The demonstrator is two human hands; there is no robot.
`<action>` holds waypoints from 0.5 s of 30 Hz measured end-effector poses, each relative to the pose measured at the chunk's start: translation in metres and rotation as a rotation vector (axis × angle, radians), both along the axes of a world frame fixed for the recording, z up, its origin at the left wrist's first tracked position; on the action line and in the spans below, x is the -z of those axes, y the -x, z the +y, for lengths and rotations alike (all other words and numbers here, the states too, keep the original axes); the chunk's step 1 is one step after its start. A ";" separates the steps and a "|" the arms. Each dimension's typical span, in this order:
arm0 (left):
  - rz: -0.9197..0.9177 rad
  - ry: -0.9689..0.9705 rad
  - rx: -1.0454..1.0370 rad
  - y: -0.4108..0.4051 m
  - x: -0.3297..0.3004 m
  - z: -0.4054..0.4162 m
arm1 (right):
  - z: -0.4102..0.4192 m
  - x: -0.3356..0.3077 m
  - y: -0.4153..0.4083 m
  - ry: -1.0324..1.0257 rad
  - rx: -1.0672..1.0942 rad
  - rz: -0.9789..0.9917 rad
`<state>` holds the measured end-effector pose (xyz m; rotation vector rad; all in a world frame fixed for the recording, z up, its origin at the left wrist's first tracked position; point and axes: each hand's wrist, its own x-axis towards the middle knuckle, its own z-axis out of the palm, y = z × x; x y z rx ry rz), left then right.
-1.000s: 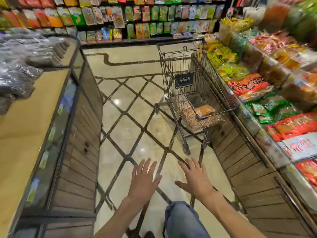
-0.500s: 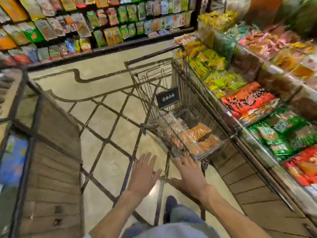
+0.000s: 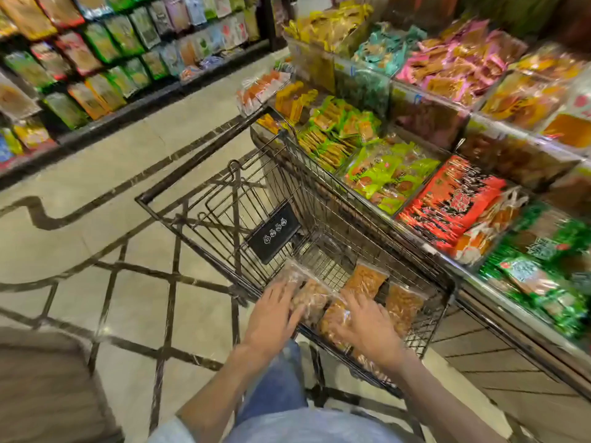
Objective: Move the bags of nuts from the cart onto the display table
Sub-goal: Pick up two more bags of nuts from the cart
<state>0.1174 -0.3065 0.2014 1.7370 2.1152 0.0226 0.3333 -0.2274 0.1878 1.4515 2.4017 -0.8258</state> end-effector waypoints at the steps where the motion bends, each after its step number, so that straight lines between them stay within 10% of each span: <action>1: -0.013 0.017 0.034 0.016 0.002 0.019 | 0.010 0.003 0.012 0.030 0.058 0.005; 15: -0.094 0.459 0.216 0.135 0.172 0.182 | 0.093 0.115 0.124 0.384 0.547 -0.122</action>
